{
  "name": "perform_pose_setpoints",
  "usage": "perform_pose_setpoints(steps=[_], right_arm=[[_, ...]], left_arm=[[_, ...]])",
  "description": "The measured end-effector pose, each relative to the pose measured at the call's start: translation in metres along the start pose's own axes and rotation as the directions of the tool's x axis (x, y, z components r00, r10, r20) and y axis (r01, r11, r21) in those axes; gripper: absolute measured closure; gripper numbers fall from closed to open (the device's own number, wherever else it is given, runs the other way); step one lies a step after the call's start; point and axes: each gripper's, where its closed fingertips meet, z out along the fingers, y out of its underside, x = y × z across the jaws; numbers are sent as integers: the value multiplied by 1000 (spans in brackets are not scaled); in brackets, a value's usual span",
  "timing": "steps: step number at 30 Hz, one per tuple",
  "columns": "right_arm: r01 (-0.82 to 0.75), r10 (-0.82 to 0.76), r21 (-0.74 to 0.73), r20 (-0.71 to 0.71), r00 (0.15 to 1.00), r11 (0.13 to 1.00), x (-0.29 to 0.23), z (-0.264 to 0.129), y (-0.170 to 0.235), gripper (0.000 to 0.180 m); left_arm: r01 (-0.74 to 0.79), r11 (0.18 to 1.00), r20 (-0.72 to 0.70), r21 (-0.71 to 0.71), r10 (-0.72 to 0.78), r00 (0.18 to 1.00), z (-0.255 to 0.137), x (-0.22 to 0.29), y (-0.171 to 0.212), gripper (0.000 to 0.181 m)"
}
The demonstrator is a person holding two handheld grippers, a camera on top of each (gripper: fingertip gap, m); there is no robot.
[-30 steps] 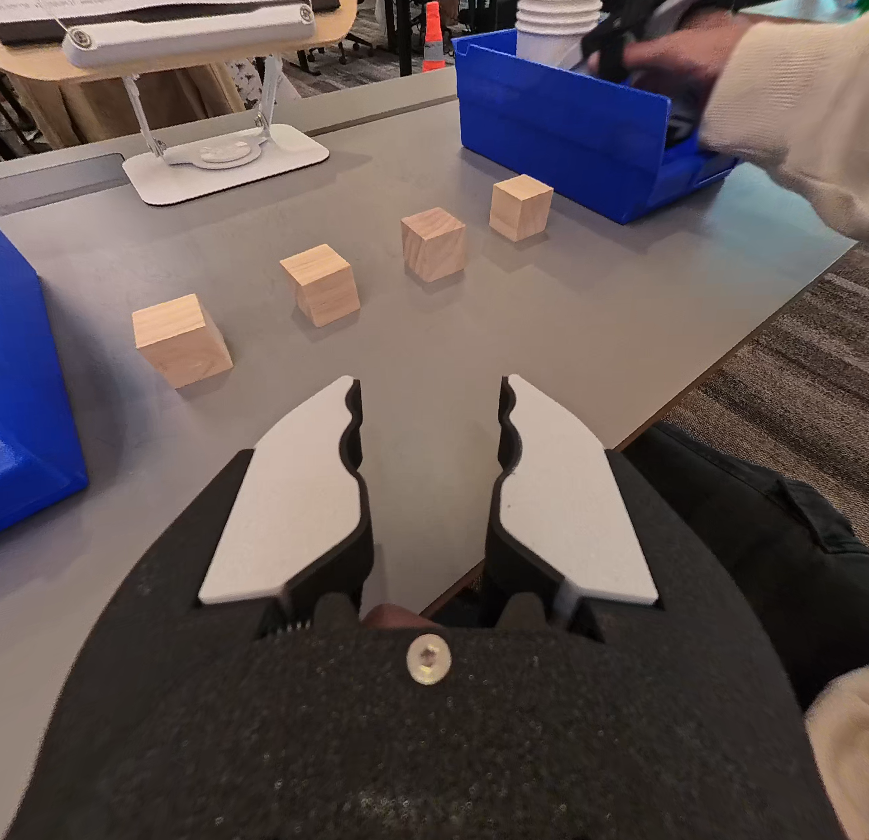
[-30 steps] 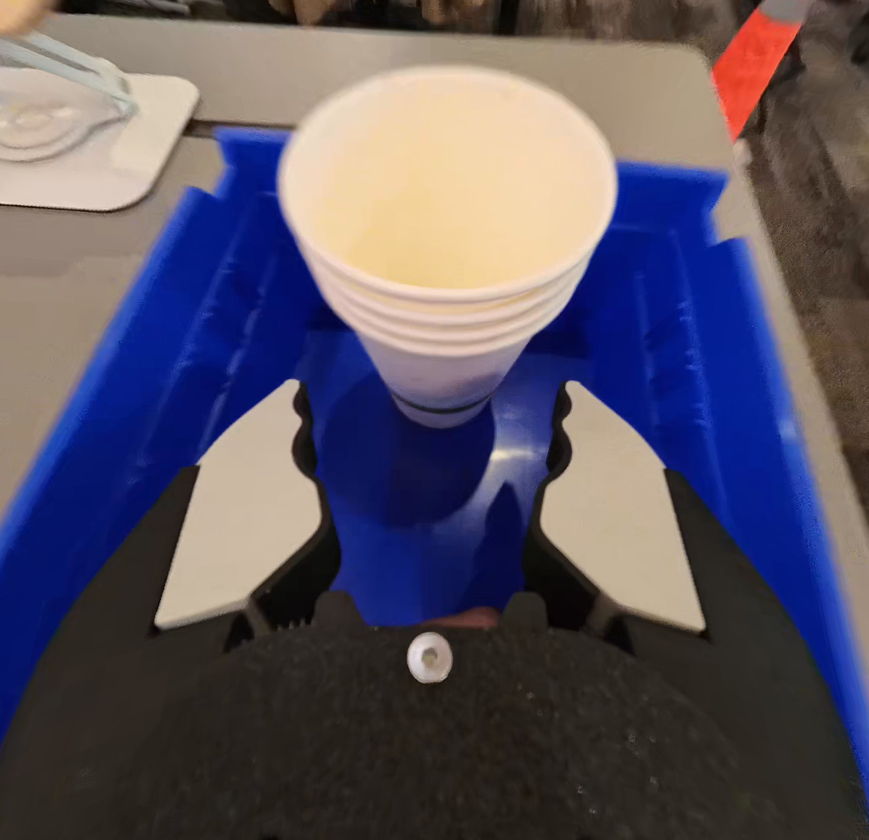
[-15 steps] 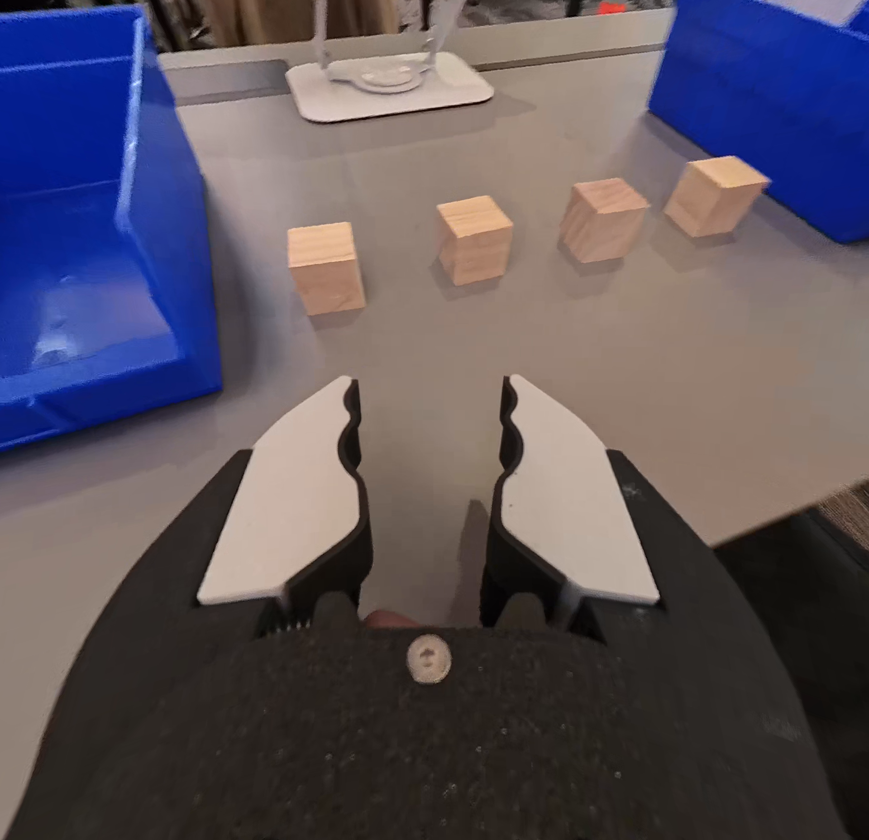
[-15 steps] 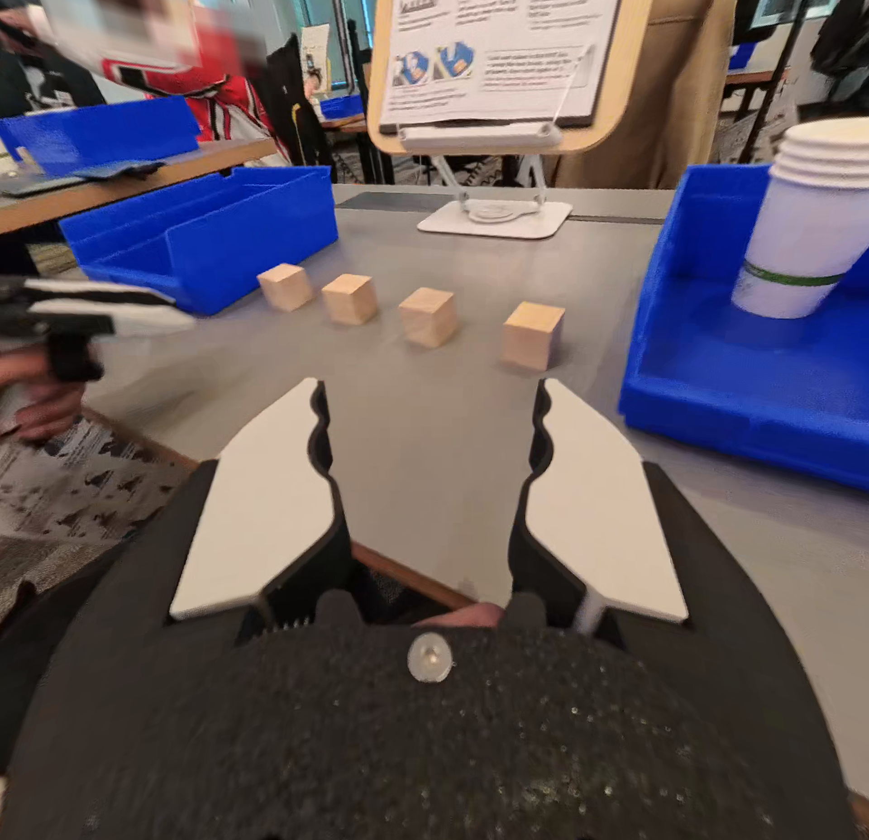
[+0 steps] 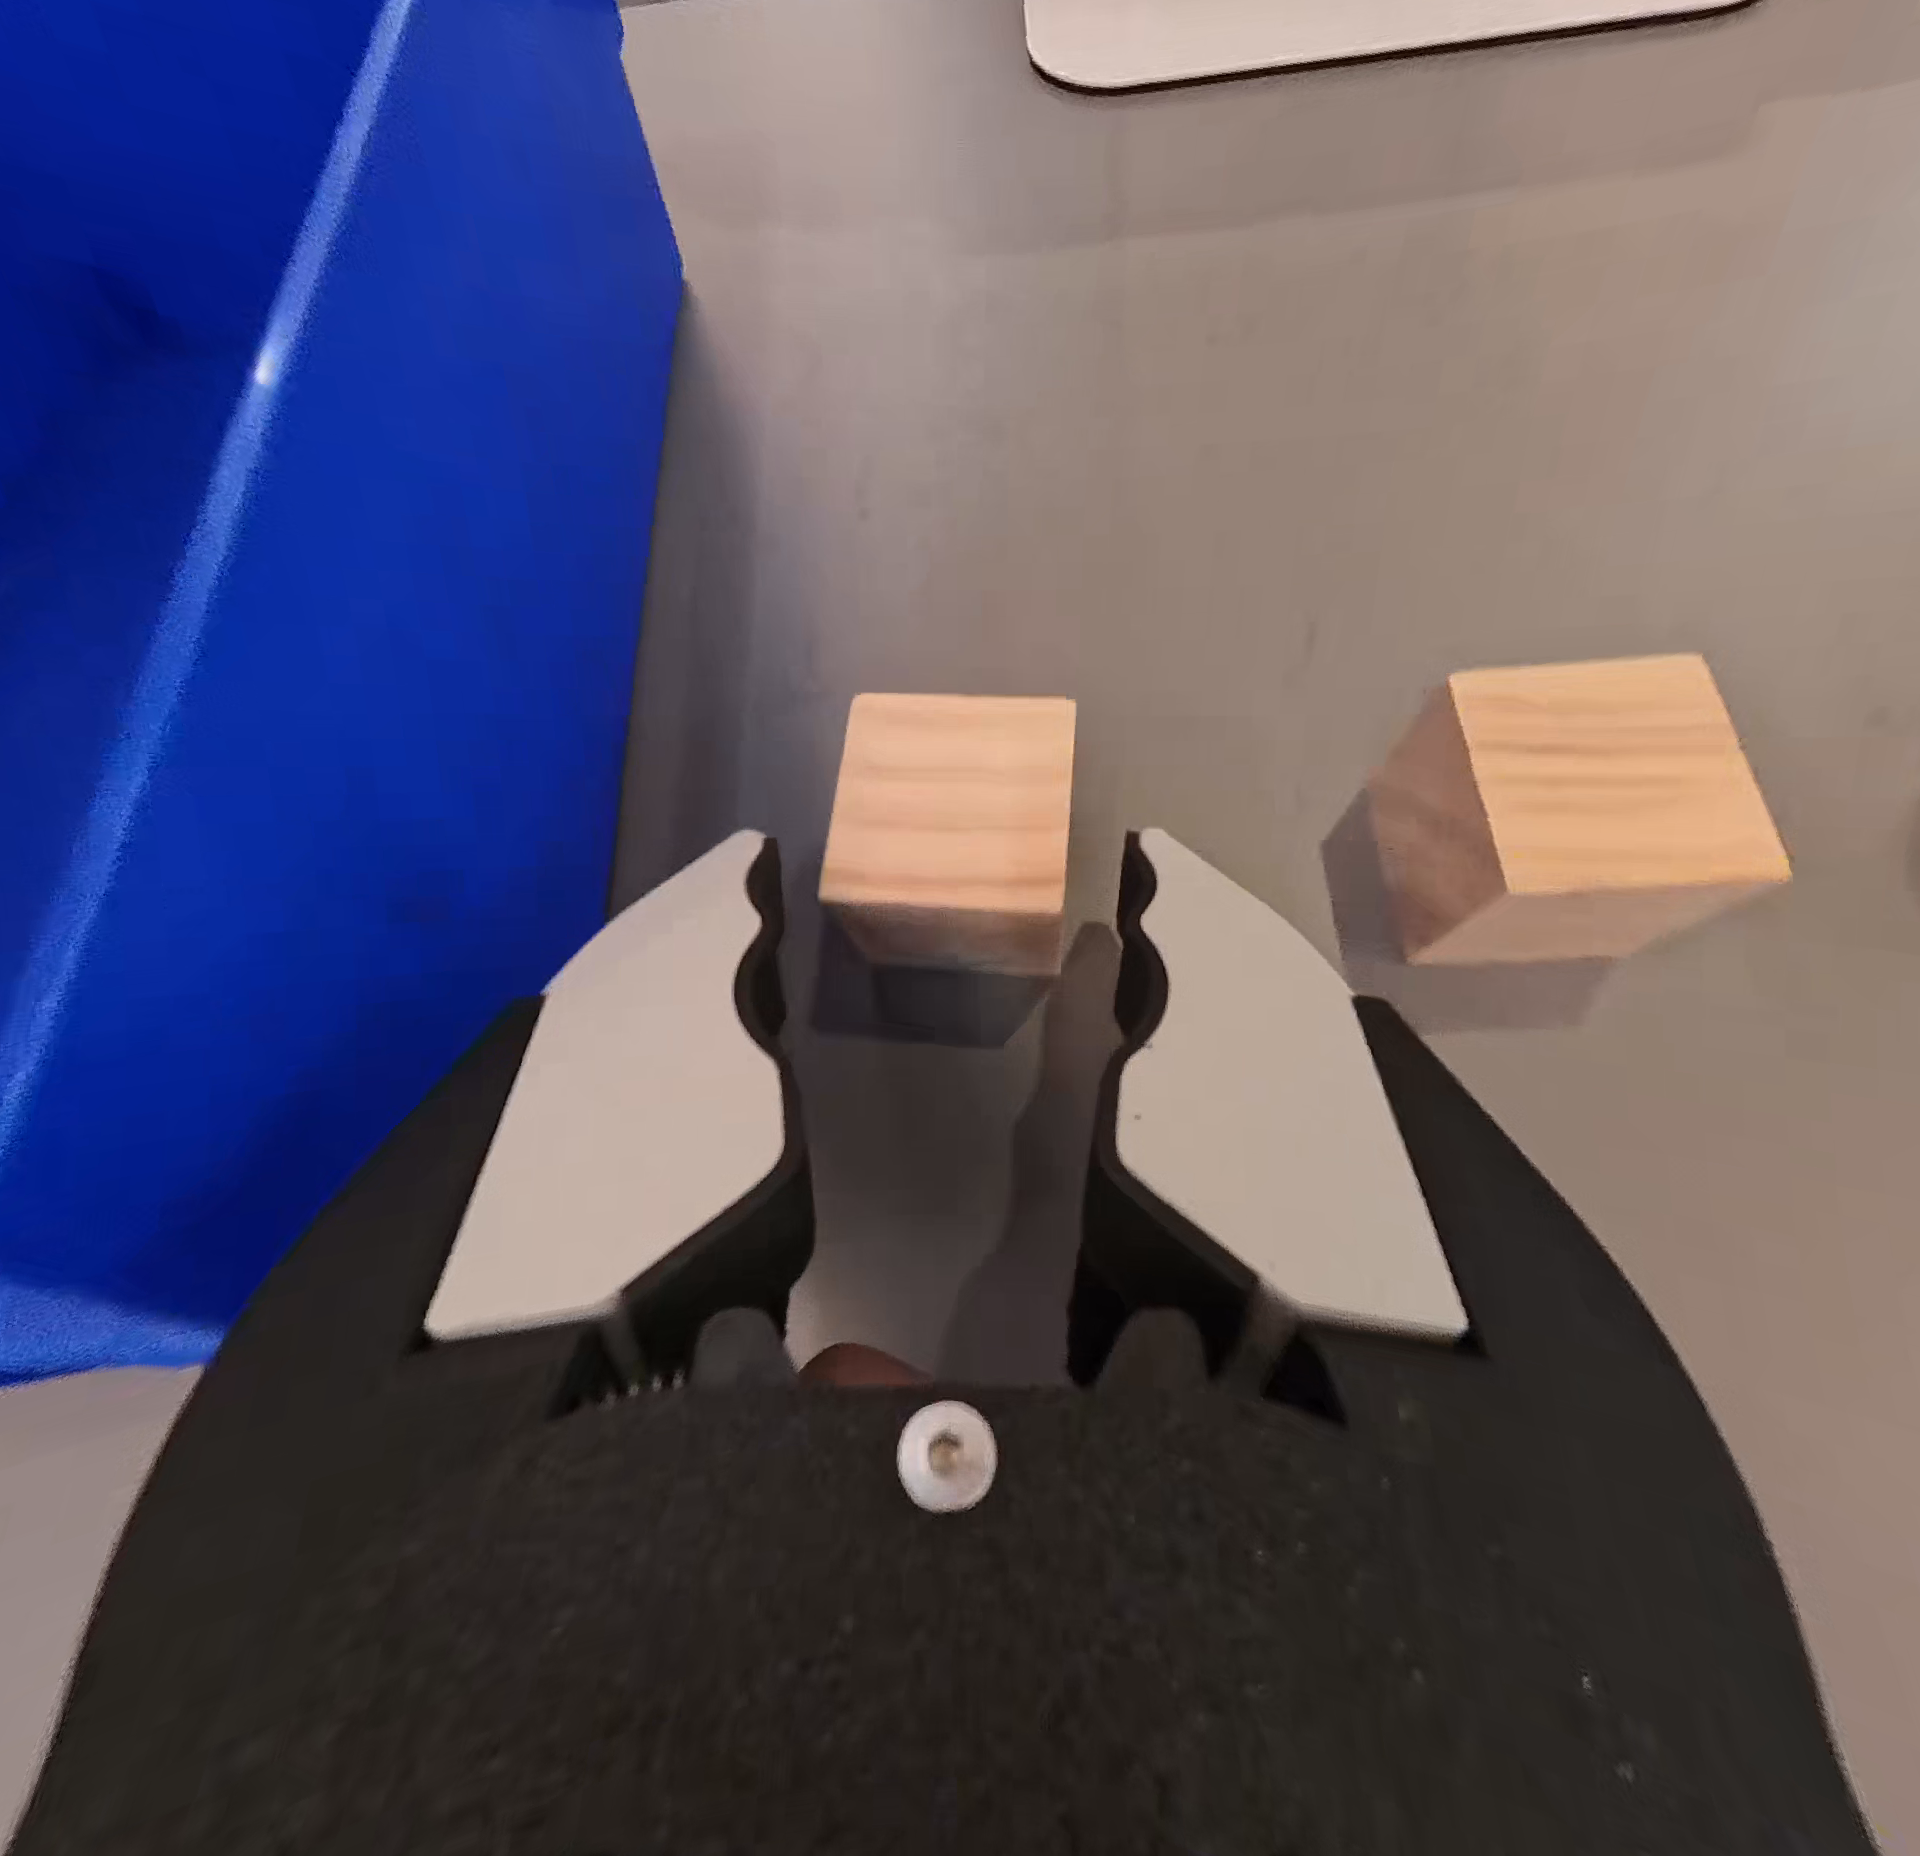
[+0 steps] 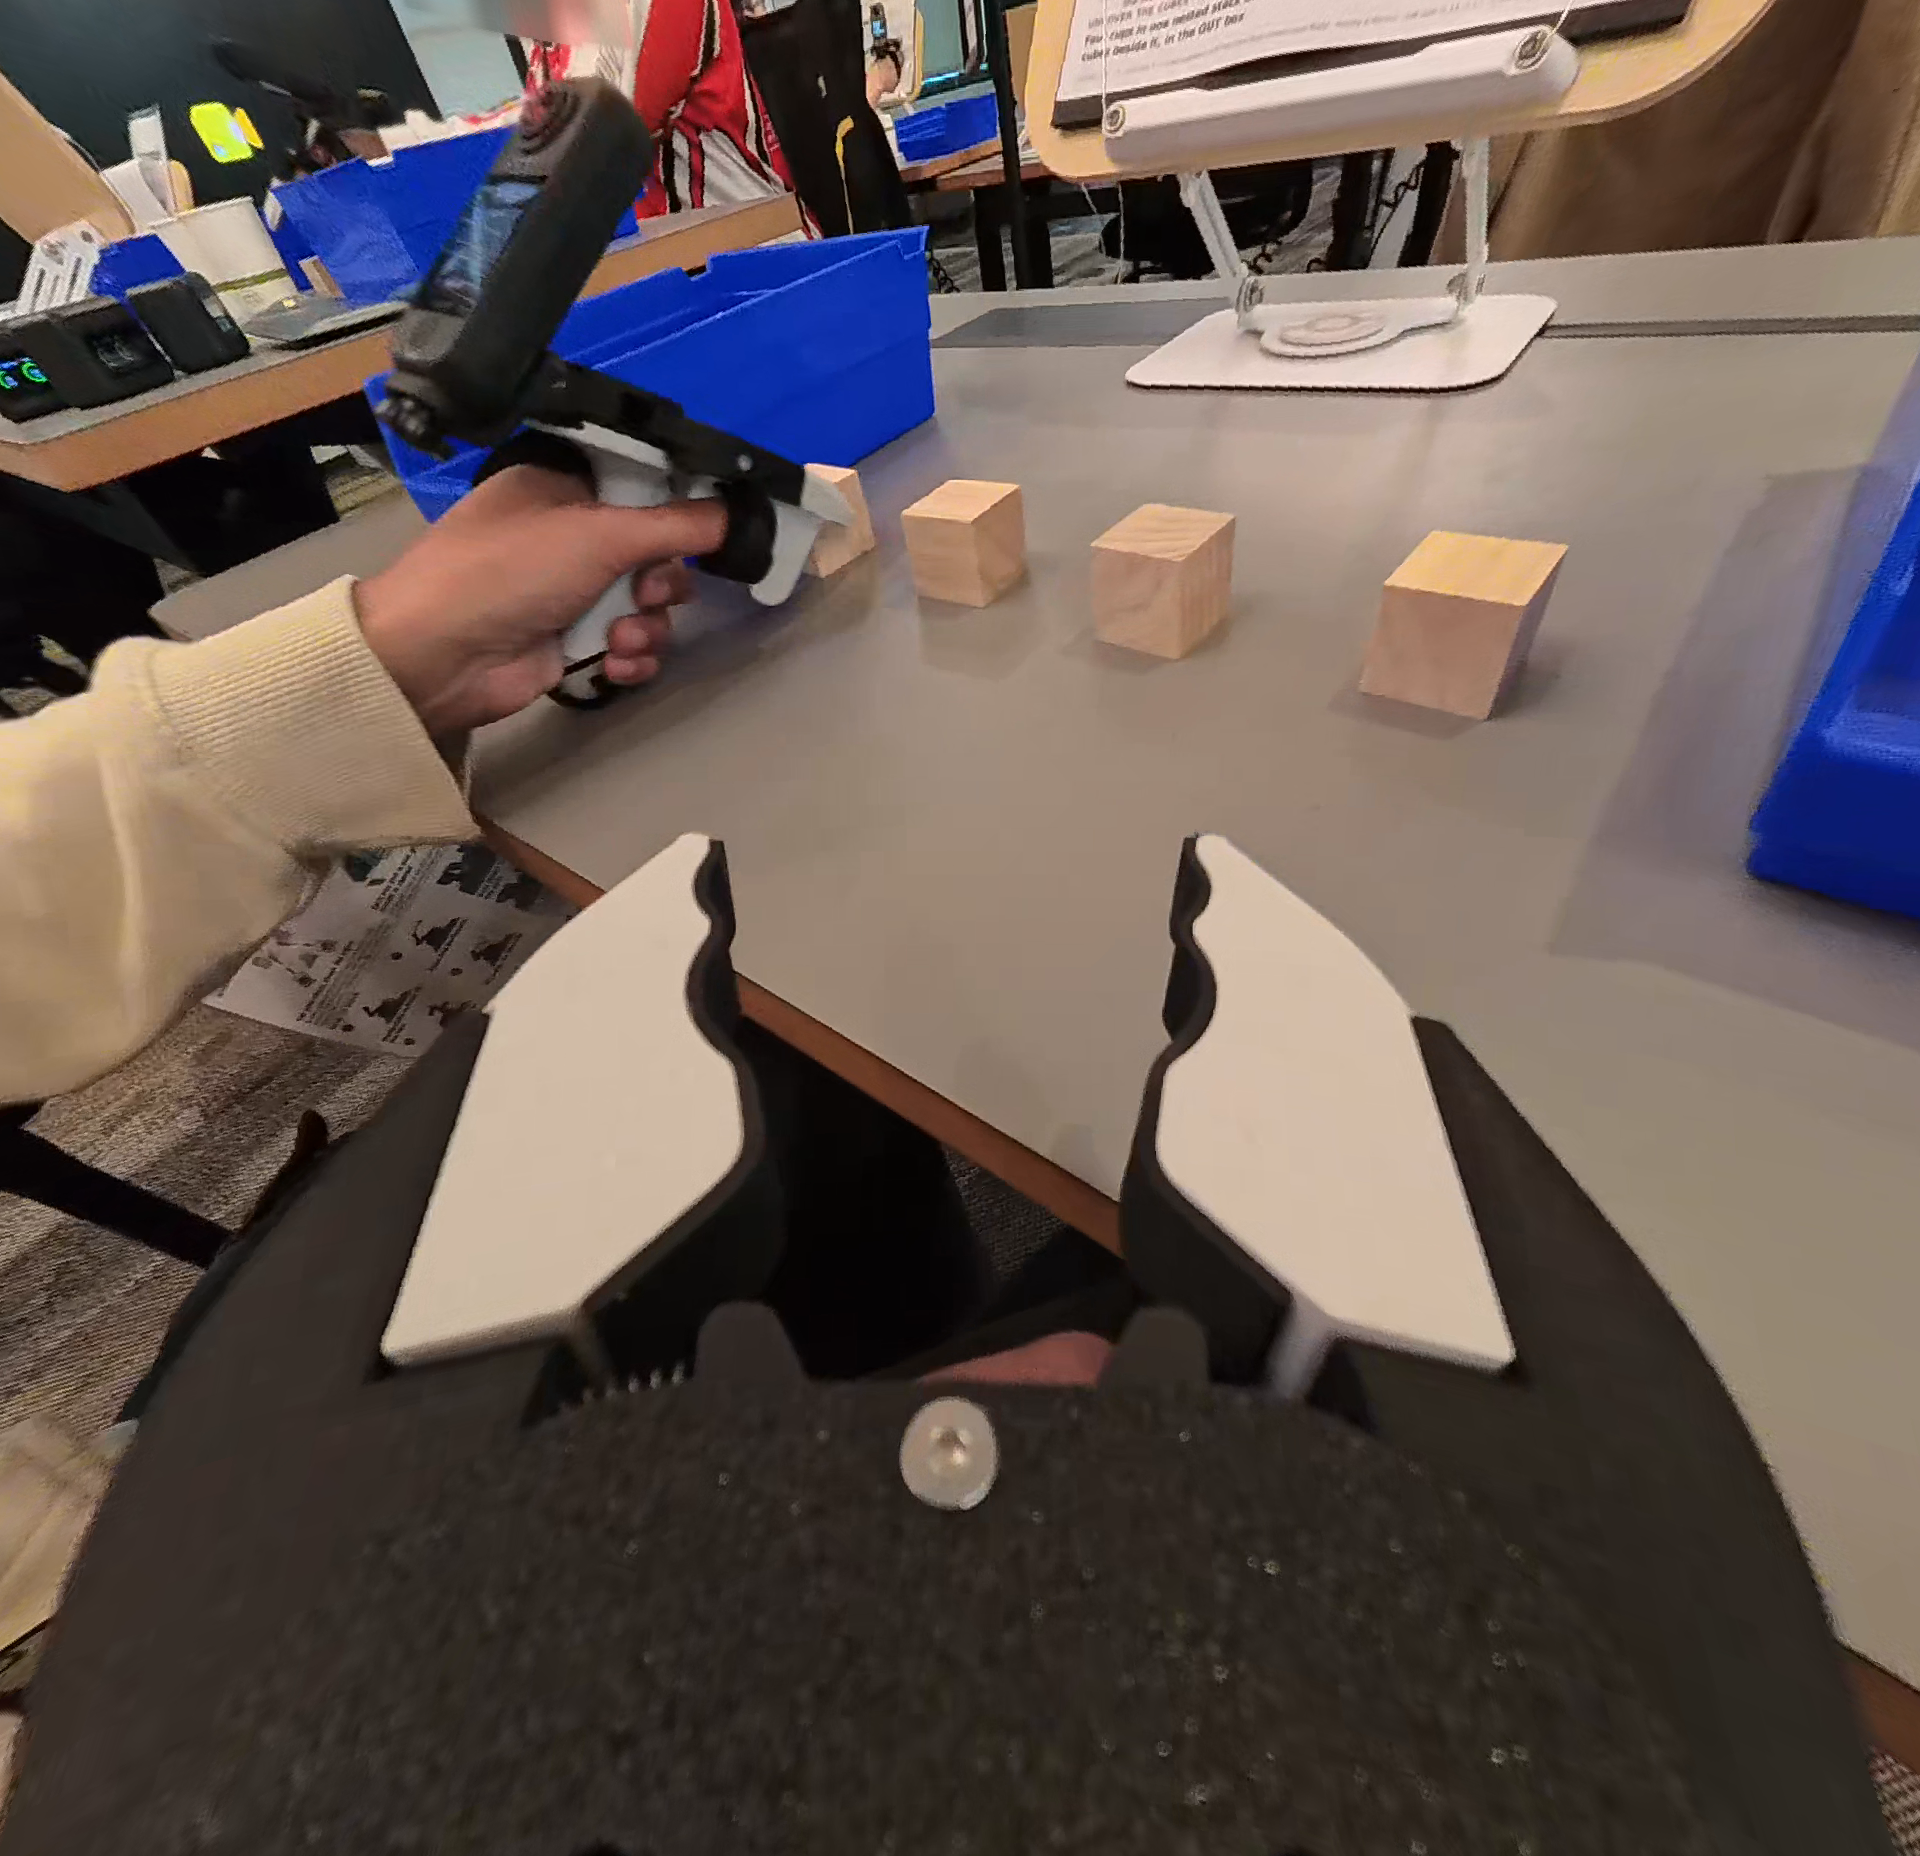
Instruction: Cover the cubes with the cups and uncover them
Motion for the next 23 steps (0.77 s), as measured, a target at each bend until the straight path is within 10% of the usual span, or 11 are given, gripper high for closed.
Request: perform_pose_setpoints(steps=[1, 13, 23], right_arm=[[-8, 8, -4, 5, 1000, 1000, 1, 1, 1, 99], [-24, 24, 11, 5, 1000, 1000, 10, -10, -8, 102], [8, -8, -4, -3, 1000, 1000, 20, -11, -14, 105]], left_arm=[[0, 1000, 4, -13, 0, 1000, 4, 1, -1, 119], [-232, 971, -348, 48, 234, 908, -61, 37, 16, 135], [-586, 715, -731, 382, 622, 282, -119, 166, 50, 135]])
